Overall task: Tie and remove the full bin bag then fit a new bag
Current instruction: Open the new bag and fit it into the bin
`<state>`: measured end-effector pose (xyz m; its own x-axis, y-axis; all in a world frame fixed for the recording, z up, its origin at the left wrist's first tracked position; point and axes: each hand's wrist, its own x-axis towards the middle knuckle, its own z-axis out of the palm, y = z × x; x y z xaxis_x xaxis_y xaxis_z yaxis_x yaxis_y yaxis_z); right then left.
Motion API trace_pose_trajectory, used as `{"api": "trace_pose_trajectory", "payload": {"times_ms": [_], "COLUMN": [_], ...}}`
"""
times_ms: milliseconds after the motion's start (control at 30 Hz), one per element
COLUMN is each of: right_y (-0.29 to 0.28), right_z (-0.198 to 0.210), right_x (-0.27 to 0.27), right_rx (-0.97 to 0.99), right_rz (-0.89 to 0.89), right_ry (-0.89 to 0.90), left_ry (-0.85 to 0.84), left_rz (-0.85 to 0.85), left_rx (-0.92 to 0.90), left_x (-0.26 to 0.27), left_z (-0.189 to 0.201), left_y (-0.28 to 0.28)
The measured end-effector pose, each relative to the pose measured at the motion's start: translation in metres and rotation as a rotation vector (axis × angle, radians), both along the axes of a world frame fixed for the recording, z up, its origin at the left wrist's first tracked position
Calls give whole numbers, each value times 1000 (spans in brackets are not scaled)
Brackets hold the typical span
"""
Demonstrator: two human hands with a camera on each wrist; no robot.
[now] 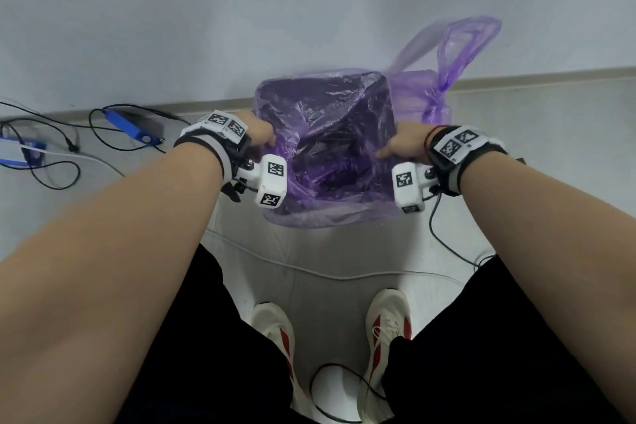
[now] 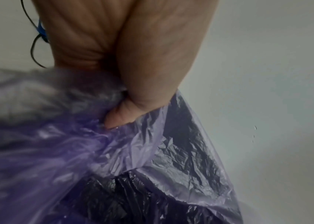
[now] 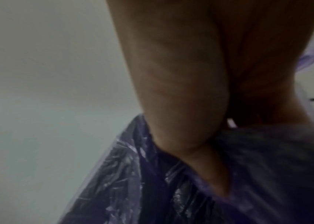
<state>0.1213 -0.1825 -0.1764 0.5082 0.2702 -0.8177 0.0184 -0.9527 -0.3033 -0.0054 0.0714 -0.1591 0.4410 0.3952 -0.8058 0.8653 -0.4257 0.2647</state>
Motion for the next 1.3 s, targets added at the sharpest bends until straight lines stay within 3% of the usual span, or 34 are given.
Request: {"api": "trace_pose_trajectory", "payload": {"times_ms": [67,167,233,267,333,400,467,600,700,800,900,1033,1167,1300], "right_y": [-4,19,44,58,85,101,104,98,93,92,94,111,122,107], "right_z": [-6,34,61,66,56,28,0,-49,-77,-72,-63,-39,-35,-62], "right_x": [2,1,-10,-18,-40,-60,-71,-70,-61,-61,-57,-56,-57,-55], "right_rx": [-9,7,159,225,214,92,-16,-177,-265,-332,-257,-131,82,47], "right_rz": [-3,164,204,250,439,607,708,743,830,916,998,779,417,506], "right_ry": [20,-381,-586,-559,-328,-43,73,12,-109,-92,-42,-44,24,42], "left_ry": [25,33,17,-2,-57,-128,-201,-344,-341,-299,-283,-238,-233,-205], "left_rz": [-46,-125,-175,-186,-206,-235,-276,-326,-273,-267,-282,-332,-363,-340], "left_rx": [-6,53,90,107,154,192,204,229,208,202,156,171,187,191], "left_x": [-4,-9,-10,-10,-9,-9,-9,-14,-17,-17,-14,-7,1,4], "left_z": [3,13,21,23,31,38,42,46,44,39,33,25,23,20], "left_y": [-5,-11,-15,-17,-21,-23,-26,-20,-16,-23,-26,-24,-25,-19]}}
